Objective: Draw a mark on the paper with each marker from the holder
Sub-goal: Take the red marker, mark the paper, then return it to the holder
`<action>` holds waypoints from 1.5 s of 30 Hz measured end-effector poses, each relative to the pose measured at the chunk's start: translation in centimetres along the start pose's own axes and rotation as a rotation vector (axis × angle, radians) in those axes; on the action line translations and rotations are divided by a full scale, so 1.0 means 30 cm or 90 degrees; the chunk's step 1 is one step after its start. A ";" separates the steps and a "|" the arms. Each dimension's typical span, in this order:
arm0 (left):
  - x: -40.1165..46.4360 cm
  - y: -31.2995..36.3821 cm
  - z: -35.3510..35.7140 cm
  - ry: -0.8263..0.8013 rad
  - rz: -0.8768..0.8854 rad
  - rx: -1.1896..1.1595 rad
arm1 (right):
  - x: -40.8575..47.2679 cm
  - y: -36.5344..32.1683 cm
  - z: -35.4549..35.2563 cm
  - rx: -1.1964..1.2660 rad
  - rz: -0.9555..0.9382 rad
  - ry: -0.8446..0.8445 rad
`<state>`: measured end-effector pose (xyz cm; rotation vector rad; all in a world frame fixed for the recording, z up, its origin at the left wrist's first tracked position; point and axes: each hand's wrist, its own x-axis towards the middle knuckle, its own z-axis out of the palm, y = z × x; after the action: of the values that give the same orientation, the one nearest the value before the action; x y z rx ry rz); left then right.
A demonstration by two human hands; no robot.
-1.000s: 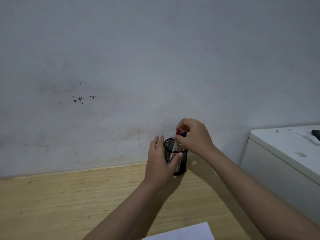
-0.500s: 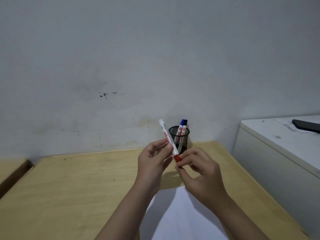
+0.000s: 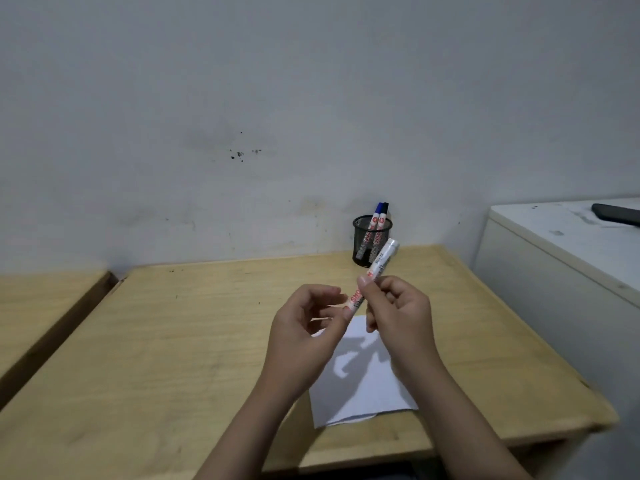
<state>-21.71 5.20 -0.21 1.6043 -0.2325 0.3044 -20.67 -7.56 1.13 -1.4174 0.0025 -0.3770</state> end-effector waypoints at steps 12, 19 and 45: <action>-0.077 -0.013 -0.014 0.025 0.211 0.251 | -0.073 0.036 0.000 0.013 0.078 -0.054; -0.069 -0.033 -0.008 0.039 0.234 0.269 | -0.060 0.037 -0.001 0.034 0.061 -0.051; 0.361 -0.278 -0.105 -0.134 -0.227 0.423 | 0.019 0.105 -0.097 0.029 0.045 0.030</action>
<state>-8.91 9.21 -4.31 2.2970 0.0072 -0.0808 -19.98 -10.19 -2.23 -1.3600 0.0816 -0.3489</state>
